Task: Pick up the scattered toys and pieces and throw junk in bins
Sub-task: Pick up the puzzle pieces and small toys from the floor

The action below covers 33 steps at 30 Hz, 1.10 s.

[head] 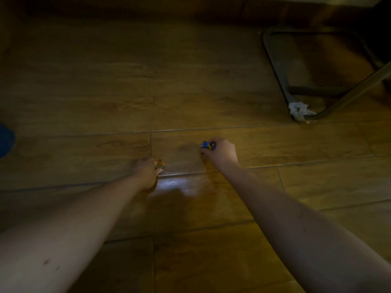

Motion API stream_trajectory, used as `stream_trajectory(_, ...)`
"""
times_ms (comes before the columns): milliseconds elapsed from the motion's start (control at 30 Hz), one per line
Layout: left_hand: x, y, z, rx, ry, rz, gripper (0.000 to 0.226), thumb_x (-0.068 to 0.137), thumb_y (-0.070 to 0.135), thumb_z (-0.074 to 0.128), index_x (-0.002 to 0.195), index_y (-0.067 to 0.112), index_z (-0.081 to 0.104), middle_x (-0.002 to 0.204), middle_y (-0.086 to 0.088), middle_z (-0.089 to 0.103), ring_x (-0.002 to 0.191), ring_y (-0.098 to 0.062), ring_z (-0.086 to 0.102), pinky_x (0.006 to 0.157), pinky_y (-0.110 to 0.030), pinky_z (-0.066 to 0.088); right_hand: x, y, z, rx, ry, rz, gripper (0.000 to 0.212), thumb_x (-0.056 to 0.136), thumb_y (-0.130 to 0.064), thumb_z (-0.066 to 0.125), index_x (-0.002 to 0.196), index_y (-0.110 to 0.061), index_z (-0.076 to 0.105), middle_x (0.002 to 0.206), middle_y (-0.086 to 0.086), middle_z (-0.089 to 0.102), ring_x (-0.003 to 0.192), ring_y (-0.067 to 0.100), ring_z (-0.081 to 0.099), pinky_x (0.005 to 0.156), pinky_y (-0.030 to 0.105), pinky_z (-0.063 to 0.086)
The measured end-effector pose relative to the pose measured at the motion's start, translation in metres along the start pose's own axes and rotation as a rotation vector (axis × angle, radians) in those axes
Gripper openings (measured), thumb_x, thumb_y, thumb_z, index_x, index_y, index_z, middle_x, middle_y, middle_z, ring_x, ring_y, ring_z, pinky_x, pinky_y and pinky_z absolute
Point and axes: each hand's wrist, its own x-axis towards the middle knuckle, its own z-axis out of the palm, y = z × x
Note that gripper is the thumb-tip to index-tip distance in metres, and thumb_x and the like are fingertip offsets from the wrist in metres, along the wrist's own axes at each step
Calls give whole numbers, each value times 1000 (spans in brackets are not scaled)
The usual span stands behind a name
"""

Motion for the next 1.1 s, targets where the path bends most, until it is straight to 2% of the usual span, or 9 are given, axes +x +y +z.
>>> stream_trajectory(133, -9, -8, -5, 9, -50, 23, 44, 99, 35, 46, 132, 6, 48, 132, -19, 53, 121, -33, 48, 94, -35, 39, -23, -1, -6, 166, 53, 5, 43, 87, -36, 68, 124, -16, 62, 114, 4, 67, 101, 19, 62, 69, 22, 40)
stream_trajectory(267, -35, -9, -28, -82, 7, 55, 34, 93, 37, 57, 111, 9, 62, 108, -15, 67, 99, -32, 61, 71, -30, 42, -53, -9, 1, 330, 89, -16, 39, 85, -40, 69, 118, -18, 66, 101, -1, 68, 90, 13, 62, 69, 23, 42)
stream_trajectory(400, -82, -4, -68, -249, 123, 111, 22, 91, 38, 60, 90, 15, 60, 76, -3, 64, 70, -23, 63, 50, -25, 36, -93, -19, 5, 535, 42, 28, 43, 80, -43, 73, 115, -19, 68, 101, -5, 69, 96, 13, 64, 87, 36, 53)
stream_trajectory(467, -110, 3, -85, -318, 124, 144, 18, 92, 37, 59, 86, 20, 58, 70, 5, 62, 56, -15, 57, 48, -23, 38, -114, -28, -3, 602, 21, 32, 45, 80, -42, 74, 117, -18, 66, 104, -4, 69, 99, 12, 63, 90, 38, 53)
stream_trajectory(533, -140, 7, -96, -431, 77, 157, 16, 92, 35, 60, 88, 20, 59, 74, 5, 68, 53, -16, 57, 53, -25, 43, -135, -41, -16, 640, 11, 38, 46, 81, -41, 73, 120, -20, 64, 103, -8, 66, 99, 10, 62, 89, 38, 54)
stream_trajectory(633, -190, 17, -114, -528, 19, 149, 15, 92, 34, 60, 95, 20, 60, 77, 4, 71, 53, -13, 56, 48, -23, 44, -175, -63, -53, 685, -17, 52, 37, 82, -39, 73, 115, -24, 63, 94, -17, 61, 92, 6, 62, 84, 36, 56)
stream_trajectory(767, -266, 42, -148, -581, -50, 107, 23, 93, 43, 55, 104, 23, 60, 79, 5, 72, 52, -8, 56, 47, -25, 41, -239, -87, -124, 764, -42, 94, 41, 82, -39, 73, 117, -21, 64, 98, -7, 67, 81, 5, 60, 69, 26, 51)
stream_trajectory(867, -332, 70, -191, -621, -98, 70, 20, 93, 45, 52, 98, 28, 62, 81, 6, 72, 57, -7, 57, 51, -23, 42, -286, -116, -191, 754, -104, 95, 36, 82, -40, 73, 113, -25, 63, 94, -7, 66, 72, 3, 56, 62, 21, 45)
stream_trajectory(1100, -472, 137, -322, -722, -51, 34, 22, 97, 44, 44, 98, 30, 61, 82, 6, 72, 53, -3, 58, 49, -19, 43, -362, -208, -342, 889, -173, 123, 21, 81, -38, 74, 98, -41, 61, 95, -7, 66, 74, 4, 57, 66, 22, 45)
